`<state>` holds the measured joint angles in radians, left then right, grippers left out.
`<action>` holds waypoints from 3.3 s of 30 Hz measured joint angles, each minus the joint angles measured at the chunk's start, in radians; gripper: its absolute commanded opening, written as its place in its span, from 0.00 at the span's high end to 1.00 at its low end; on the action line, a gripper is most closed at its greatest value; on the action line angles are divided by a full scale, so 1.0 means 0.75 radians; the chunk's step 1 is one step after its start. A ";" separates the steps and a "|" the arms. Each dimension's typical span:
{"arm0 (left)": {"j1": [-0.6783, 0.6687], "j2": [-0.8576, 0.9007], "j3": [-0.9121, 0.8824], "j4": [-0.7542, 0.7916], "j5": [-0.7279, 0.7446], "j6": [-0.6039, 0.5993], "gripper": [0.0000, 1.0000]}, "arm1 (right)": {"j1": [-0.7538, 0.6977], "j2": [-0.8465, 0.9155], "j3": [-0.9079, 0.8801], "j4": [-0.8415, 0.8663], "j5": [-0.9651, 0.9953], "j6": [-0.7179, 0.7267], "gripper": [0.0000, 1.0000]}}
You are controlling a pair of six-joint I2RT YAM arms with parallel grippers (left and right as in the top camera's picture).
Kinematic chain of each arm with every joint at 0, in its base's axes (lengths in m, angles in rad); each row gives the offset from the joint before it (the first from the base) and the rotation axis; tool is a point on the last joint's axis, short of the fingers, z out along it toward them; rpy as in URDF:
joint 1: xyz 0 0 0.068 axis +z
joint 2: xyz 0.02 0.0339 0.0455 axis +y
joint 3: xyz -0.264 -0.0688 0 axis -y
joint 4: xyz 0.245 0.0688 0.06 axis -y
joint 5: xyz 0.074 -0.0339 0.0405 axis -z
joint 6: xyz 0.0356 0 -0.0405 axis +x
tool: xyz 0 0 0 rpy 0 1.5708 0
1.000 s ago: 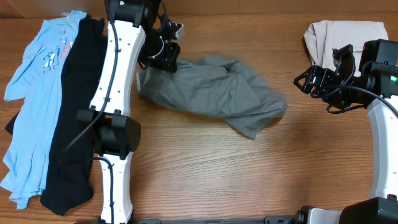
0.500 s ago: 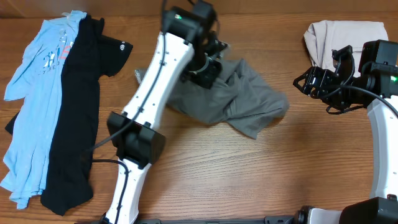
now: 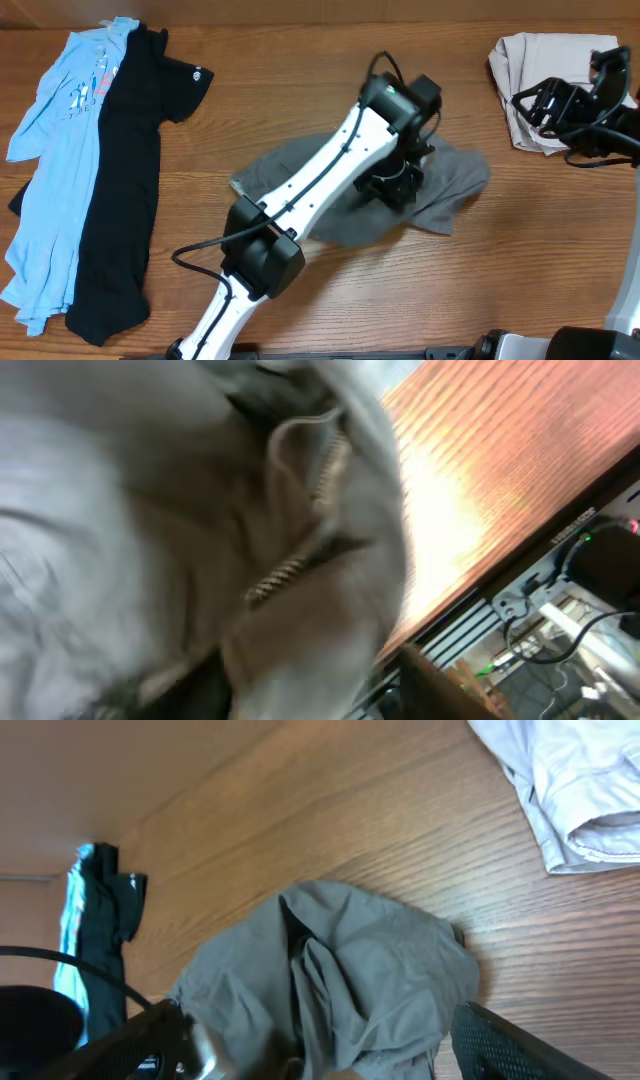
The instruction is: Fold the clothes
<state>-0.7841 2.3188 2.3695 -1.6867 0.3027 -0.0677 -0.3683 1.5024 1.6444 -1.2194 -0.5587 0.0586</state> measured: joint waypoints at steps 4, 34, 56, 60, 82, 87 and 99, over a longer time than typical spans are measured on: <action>0.035 -0.003 0.050 -0.004 -0.005 -0.051 0.16 | -0.008 0.001 0.029 -0.022 -0.018 0.001 0.11; 0.820 -0.393 -0.003 0.145 -0.291 -0.183 0.00 | 1.215 0.040 -0.385 0.010 0.476 0.524 0.20; 0.820 -0.393 -0.508 0.217 -0.305 -0.181 0.01 | 1.286 0.190 -0.770 -0.032 0.799 0.934 0.94; 0.820 -0.393 -0.613 0.184 -0.297 -0.152 0.02 | 1.286 0.190 -0.773 0.031 0.784 0.938 0.92; 0.952 -0.391 -1.215 0.876 -0.147 0.061 0.14 | 1.216 0.190 -0.779 0.109 0.764 0.800 0.88; 0.952 -0.391 -1.339 1.037 -0.084 0.151 0.35 | 1.216 0.190 -0.779 0.110 0.764 0.797 0.88; 0.952 -0.421 -1.401 1.130 -0.017 0.130 0.96 | 1.207 0.190 -0.721 0.070 0.751 0.785 0.96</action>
<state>-0.0704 2.0029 1.3186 -0.8391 0.2897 0.0296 0.5373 1.6447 1.1034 -1.1671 0.0044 0.6476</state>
